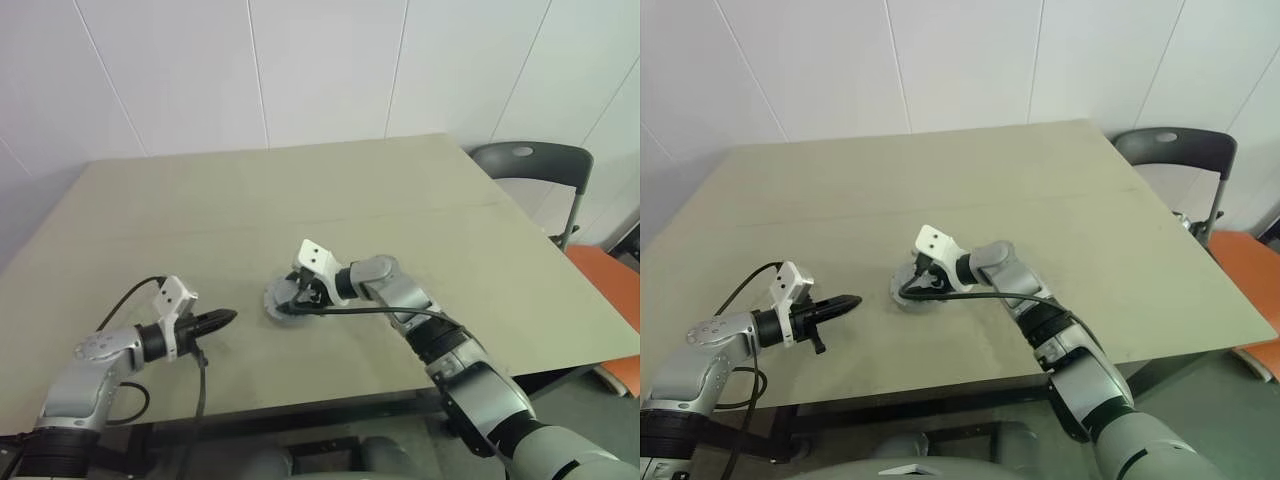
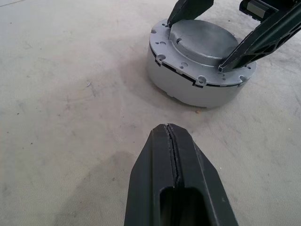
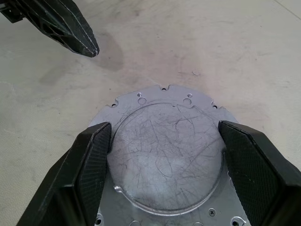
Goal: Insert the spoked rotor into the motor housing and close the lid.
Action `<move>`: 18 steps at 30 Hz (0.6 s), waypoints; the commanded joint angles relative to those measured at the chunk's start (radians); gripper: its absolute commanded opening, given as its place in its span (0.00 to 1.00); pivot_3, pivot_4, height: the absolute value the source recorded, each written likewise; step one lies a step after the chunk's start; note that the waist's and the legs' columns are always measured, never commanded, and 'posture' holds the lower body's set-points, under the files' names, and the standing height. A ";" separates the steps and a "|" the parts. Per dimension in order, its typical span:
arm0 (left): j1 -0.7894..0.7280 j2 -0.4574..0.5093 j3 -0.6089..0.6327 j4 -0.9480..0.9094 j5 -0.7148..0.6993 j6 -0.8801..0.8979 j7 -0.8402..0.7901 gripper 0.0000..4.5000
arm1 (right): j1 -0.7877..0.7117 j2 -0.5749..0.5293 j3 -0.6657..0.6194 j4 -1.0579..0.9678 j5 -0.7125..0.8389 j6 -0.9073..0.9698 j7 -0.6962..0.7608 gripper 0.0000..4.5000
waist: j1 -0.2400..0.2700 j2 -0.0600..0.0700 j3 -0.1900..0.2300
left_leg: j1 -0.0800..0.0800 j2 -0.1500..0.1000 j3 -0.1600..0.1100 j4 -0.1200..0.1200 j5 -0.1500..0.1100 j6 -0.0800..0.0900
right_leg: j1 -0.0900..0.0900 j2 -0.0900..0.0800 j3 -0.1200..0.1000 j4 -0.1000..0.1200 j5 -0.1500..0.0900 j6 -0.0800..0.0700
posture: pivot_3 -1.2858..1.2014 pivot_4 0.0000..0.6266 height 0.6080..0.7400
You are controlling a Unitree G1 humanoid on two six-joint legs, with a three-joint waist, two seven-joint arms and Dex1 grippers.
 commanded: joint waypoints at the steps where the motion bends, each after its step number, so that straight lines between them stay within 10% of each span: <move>1: -0.013 -0.002 0.007 -0.018 -0.002 -0.012 -0.001 0.00 | 0.006 -0.003 0.020 -0.012 -0.008 0.014 0.018 0.73 | 0.000 0.000 0.000 | 0.000 0.000 0.000 0.000 0.000 0.000 | 0.000 0.000 0.000 0.000 0.000 0.000 | 0.52 0.00 1.00; 18: -0.024 -0.002 0.003 -0.014 0.000 -0.011 -0.004 0.00 | 0.007 -0.011 0.047 0.049 -0.051 0.104 -0.023 0.73 | -0.001 0.000 -0.001 | 0.007 0.000 -0.001 0.001 0.000 0.000 | 0.007 0.000 -0.001 0.001 -0.002 -0.002 | 0.52 0.00 1.00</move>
